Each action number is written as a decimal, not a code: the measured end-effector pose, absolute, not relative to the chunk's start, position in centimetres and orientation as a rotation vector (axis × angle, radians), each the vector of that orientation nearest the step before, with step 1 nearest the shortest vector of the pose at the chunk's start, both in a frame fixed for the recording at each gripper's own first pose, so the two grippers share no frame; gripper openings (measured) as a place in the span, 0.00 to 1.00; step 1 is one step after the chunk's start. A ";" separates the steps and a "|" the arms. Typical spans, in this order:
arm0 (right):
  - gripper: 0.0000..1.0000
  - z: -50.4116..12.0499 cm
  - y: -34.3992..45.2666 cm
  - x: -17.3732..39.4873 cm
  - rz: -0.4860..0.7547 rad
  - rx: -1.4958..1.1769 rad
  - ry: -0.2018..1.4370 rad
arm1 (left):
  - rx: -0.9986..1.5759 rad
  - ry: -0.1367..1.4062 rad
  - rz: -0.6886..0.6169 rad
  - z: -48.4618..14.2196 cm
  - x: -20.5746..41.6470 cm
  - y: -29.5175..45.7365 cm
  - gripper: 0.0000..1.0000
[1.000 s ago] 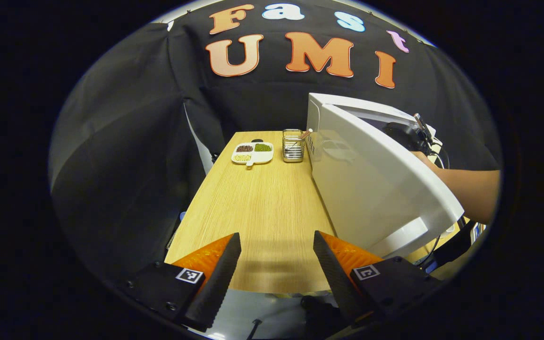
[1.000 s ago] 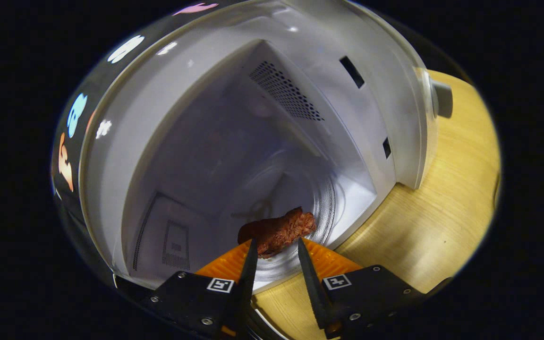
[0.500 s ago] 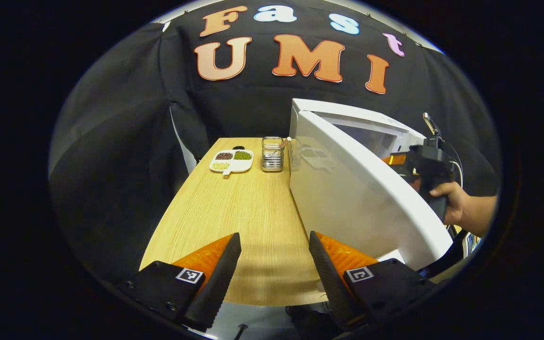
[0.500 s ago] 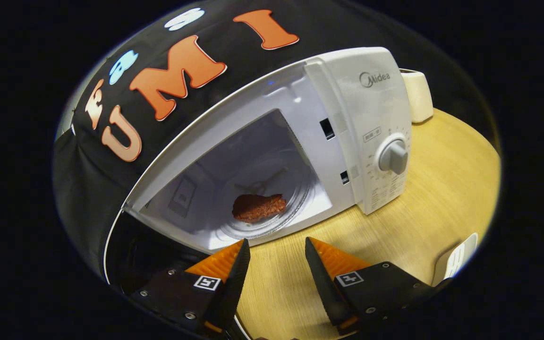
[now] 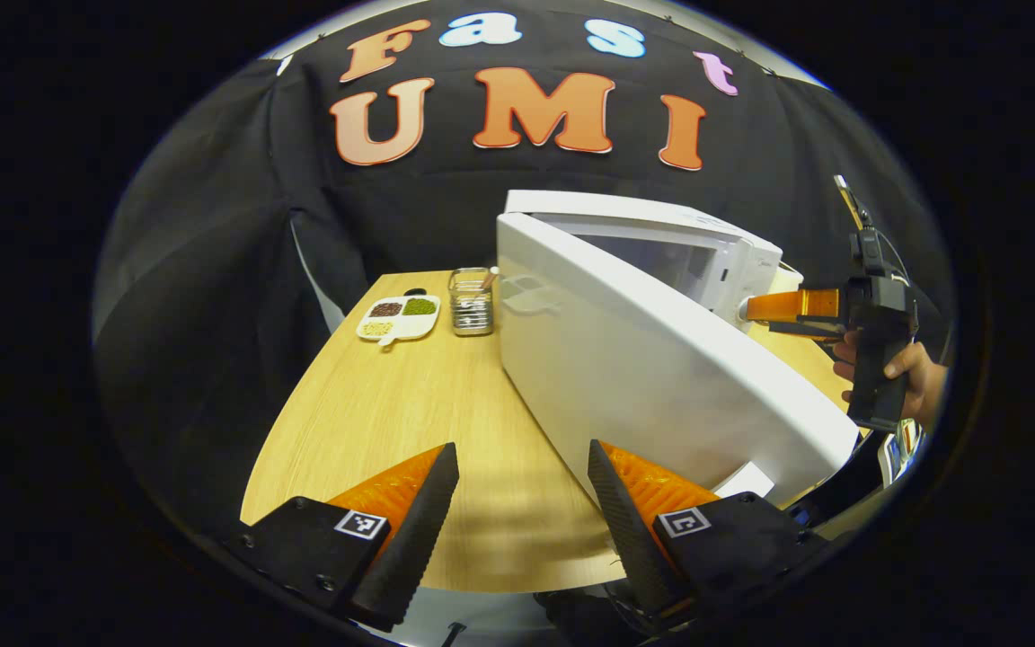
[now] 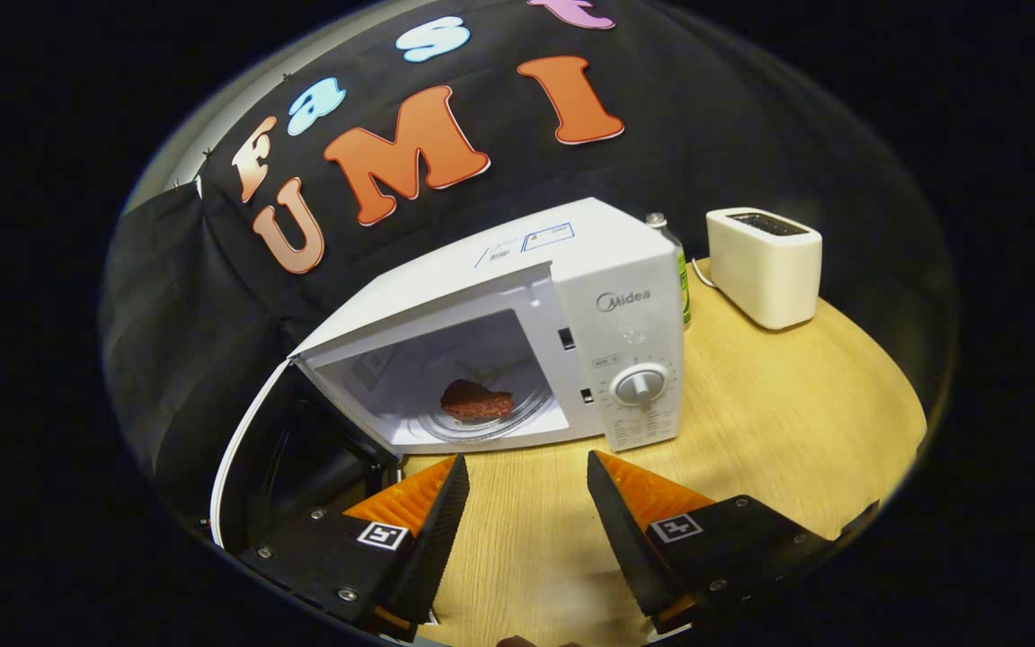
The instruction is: Open the microwave oven with the left hand, put the food in, and close the microwave oven.
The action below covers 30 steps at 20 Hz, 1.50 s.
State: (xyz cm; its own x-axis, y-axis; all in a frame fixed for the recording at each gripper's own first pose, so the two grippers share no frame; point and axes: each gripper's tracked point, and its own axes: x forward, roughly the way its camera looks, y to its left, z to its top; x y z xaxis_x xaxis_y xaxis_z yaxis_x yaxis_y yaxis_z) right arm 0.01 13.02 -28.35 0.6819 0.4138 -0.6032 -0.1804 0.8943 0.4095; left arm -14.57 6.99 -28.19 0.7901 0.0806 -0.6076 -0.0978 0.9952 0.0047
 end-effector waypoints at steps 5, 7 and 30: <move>0.83 -27.2 8.1 -1.2 0.334 0.258 0.693 | 0.003 0.637 0.042 -28.0 -12.6 3.7 0.94; 0.86 -26.4 6.7 -1.2 0.326 0.241 0.668 | 0.002 0.632 0.025 -28.1 -11.9 2.4 0.94; 0.85 -24.5 -6.3 -3.2 0.122 0.132 0.548 | 0.028 0.729 -0.187 -31.1 -5.2 -8.0 0.05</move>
State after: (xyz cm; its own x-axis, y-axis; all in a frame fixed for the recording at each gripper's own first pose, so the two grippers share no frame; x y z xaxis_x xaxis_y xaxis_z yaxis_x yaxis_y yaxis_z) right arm -3.24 -6.34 -24.48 0.8467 0.1502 -0.5105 -0.0799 0.9843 0.1571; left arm -5.16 -8.03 -31.08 0.7296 -0.1599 -0.6649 0.1793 0.9830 -0.0396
